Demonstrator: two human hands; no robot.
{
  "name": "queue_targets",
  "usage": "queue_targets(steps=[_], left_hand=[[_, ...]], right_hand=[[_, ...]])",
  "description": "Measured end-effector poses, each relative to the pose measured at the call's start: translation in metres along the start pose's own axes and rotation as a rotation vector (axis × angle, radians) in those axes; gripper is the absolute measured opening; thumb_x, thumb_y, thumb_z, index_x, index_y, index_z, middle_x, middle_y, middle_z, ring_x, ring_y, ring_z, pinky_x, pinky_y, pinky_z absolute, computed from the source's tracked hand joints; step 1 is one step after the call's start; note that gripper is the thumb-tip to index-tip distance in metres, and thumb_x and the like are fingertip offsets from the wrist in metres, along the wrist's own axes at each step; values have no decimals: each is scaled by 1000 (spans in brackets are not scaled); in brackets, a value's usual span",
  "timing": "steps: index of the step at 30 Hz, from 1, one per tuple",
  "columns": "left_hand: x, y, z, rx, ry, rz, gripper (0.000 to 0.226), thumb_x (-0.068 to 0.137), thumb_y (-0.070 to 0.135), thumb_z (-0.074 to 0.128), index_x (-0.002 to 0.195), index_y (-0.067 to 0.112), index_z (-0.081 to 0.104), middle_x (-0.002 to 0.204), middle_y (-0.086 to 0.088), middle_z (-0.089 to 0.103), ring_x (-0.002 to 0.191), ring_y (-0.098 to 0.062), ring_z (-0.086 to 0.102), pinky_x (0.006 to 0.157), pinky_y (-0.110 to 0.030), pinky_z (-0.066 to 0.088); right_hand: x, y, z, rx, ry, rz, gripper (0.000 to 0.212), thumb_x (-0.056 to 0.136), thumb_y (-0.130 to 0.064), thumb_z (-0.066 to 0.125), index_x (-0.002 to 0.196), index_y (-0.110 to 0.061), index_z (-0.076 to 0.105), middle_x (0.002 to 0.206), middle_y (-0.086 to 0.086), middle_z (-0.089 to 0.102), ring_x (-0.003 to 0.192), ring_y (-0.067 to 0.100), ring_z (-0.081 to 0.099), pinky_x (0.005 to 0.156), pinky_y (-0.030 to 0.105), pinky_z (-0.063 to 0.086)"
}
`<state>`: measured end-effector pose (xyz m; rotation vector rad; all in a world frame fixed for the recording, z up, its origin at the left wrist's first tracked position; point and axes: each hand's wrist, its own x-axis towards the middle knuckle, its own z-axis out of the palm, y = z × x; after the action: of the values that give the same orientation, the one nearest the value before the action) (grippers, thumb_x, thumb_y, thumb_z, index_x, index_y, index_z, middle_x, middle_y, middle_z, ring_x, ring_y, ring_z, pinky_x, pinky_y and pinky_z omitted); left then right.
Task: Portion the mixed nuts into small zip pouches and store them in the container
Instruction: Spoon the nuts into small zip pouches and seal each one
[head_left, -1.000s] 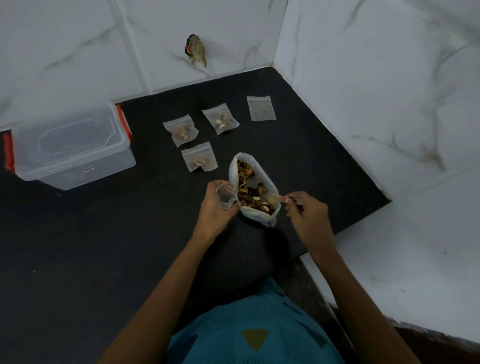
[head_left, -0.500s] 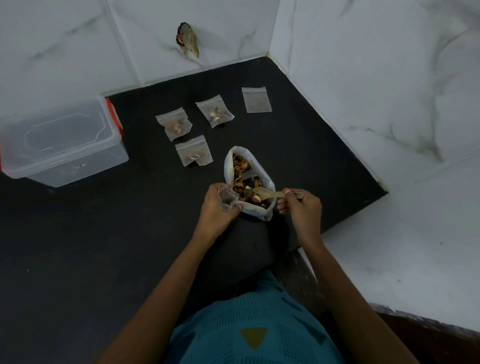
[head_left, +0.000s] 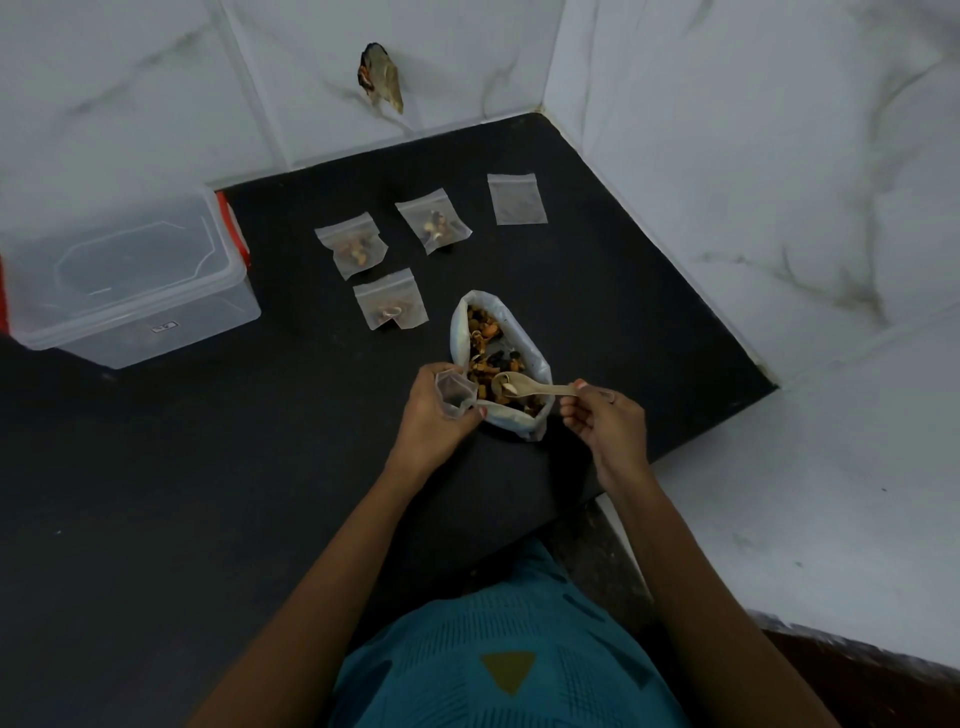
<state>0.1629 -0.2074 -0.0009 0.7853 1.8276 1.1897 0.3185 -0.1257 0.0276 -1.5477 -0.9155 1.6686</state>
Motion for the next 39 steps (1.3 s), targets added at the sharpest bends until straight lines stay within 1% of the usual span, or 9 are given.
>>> queue_targets(steps=[6, 11, 19, 21, 26, 30, 34, 37, 39], left_hand=[[-3, 2, -1, -32, 8, 23, 56, 75, 8, 73, 120, 19, 40, 118, 5, 47, 108, -5, 47, 75, -9, 38], [-4, 5, -1, -27, 34, 77, 56, 75, 7, 73, 119, 19, 39, 118, 5, 47, 112, -8, 46, 87, -18, 40], [-4, 6, 1, -27, 47, 114, 59, 75, 7, 73, 121, 19, 38, 126, -1, 47, 118, -11, 46, 96, -25, 40], [-4, 9, 2, -27, 50, 130, 61, 75, 6, 73, 122, 19, 37, 127, -1, 46, 118, -9, 45, 93, -20, 39], [-5, 20, 5, -62, 55, 178, 60, 74, 3, 72, 121, 16, 37, 119, 6, 45, 109, -2, 45, 78, 1, 40], [-6, 28, 7, -100, 80, 217, 59, 73, 3, 74, 116, 18, 37, 114, 6, 48, 108, -5, 49, 83, -6, 43], [-7, 31, 7, -115, 100, 250, 60, 72, 2, 74, 119, 11, 38, 106, 9, 49, 102, -6, 52, 84, -8, 44], [-8, 33, 8, -127, 99, 252, 59, 71, 4, 76, 116, 16, 38, 106, 8, 50, 101, -8, 52, 83, -12, 45], [-10, 34, 8, -138, 93, 245, 59, 72, 9, 77, 117, 16, 38, 110, 3, 51, 101, -8, 53, 83, -16, 47]], right_hand=[[-4, -2, -4, 60, -25, 42, 13, 91, -9, 53, 82, -8, 62, 70, 5, 60, 61, 9, 57, 56, 16, 50], [-5, -3, -5, 27, -22, 22, 13, 91, -11, 54, 81, -10, 63, 70, 4, 60, 63, 9, 57, 60, 19, 49], [-22, -27, -10, 5, -56, -78, 12, 91, -14, 53, 88, -11, 64, 72, 1, 62, 65, 7, 58, 61, 19, 49], [-31, -38, -9, 5, -96, -126, 14, 92, -13, 51, 87, -11, 64, 69, 0, 62, 60, 4, 58, 58, 17, 50], [-50, -54, 1, -29, -194, -242, 16, 91, -12, 51, 83, -13, 64, 63, -3, 63, 57, 3, 59, 56, 16, 50], [-57, -52, 11, -168, -228, -402, 13, 90, -11, 52, 84, -14, 64, 67, -1, 63, 59, 4, 59, 57, 17, 49], [-60, -44, 20, -371, -226, -667, 12, 90, -7, 53, 86, -13, 63, 68, -3, 62, 58, 1, 59, 56, 13, 48], [-61, -38, 25, -547, -262, -901, 12, 89, -10, 56, 94, -3, 65, 75, -7, 62, 63, -8, 58, 61, 7, 47], [-60, -34, 27, -663, -310, -1040, 20, 87, -15, 56, 97, 0, 65, 82, 2, 66, 71, -5, 59, 67, 6, 47]])
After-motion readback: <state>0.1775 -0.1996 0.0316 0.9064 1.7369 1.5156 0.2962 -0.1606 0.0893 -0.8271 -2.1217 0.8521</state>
